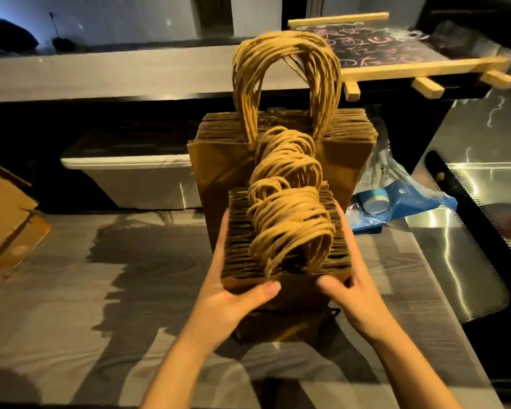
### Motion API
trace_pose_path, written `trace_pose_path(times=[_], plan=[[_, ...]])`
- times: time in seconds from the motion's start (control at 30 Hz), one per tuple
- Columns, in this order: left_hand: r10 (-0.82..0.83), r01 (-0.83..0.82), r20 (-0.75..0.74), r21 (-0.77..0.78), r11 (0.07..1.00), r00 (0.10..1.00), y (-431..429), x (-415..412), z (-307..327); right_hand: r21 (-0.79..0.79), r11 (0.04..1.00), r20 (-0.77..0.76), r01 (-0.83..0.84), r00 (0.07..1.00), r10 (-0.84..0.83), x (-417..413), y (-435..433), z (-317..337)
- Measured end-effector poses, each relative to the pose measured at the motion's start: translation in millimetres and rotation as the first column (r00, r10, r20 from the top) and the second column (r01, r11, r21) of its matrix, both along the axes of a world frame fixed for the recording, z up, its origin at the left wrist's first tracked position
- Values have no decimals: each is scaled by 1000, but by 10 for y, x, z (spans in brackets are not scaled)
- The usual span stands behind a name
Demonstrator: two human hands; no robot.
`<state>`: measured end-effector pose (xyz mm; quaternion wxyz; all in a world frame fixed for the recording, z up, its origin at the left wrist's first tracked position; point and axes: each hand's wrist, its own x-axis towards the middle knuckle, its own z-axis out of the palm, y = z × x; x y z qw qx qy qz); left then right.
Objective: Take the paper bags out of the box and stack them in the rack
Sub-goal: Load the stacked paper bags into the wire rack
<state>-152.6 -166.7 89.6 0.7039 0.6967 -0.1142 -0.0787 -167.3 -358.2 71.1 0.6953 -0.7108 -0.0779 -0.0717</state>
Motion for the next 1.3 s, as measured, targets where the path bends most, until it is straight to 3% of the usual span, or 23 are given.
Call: trace_pose_path(times=[0.1, 0.17, 0.2, 0.3, 0.37, 0.43, 0.5, 0.53, 0.6, 0.67, 0.73, 0.87, 0.97, 1.3], plan=[[118, -113, 85, -55, 992, 989, 3, -126, 69, 25, 998, 111, 65, 992, -68, -39, -123, 148], [177, -168, 206, -63, 984, 962, 31, -103, 191, -117, 952, 282, 282, 929, -241, 44, -236, 335], [199, -214, 326, 8, 977, 924, 42, -28, 305, -186, 896, 401, 404, 863, -306, 131, -298, 454], [128, -452, 721, 277, 848, 681, 82, 262, 671, -315, 706, 656, 635, 683, -322, 423, -425, 768], [26, -590, 828, 376, 715, 560, 81, 518, 917, -412, 573, 724, 709, 636, -267, 697, -501, 918], [-135, -642, 803, 553, 531, 580, 83, 786, 1111, -568, 507, 672, 648, 721, -169, 974, -552, 1006], [-286, -515, 607, 788, 336, 742, 105, 1028, 1195, -673, 570, 523, 471, 848, -84, 1154, -586, 1001], [-287, -379, 462, 875, 301, 839, 108, 1119, 1212, -658, 635, 470, 405, 879, -74, 1197, -596, 970], [-237, -188, 292, 906, 380, 926, 92, 1249, 1189, -532, 785, 395, 316, 913, -100, 1200, -599, 900], [-182, -226, 386, 794, 564, 904, 64, 1284, 1129, -326, 913, 337, 245, 933, -130, 1165, -553, 817], [-86, -240, 432, 643, 727, 898, 61, 1278, 1075, -186, 955, 365, 233, 918, -153, 1171, -507, 762], [94, -156, 264, 227, 961, 960, 88, 1276, 873, -117, 963, 388, 242, 904, -180, 1231, -436, 776], [100, -111, 184, 48, 993, 978, 29, 1269, 777, -76, 975, 387, 210, 907, -165, 1280, -435, 797], [92, -113, 215, 88, 990, 972, 77, 1320, 780, -153, 954, 379, 258, 907, -185, 1286, -403, 806]])
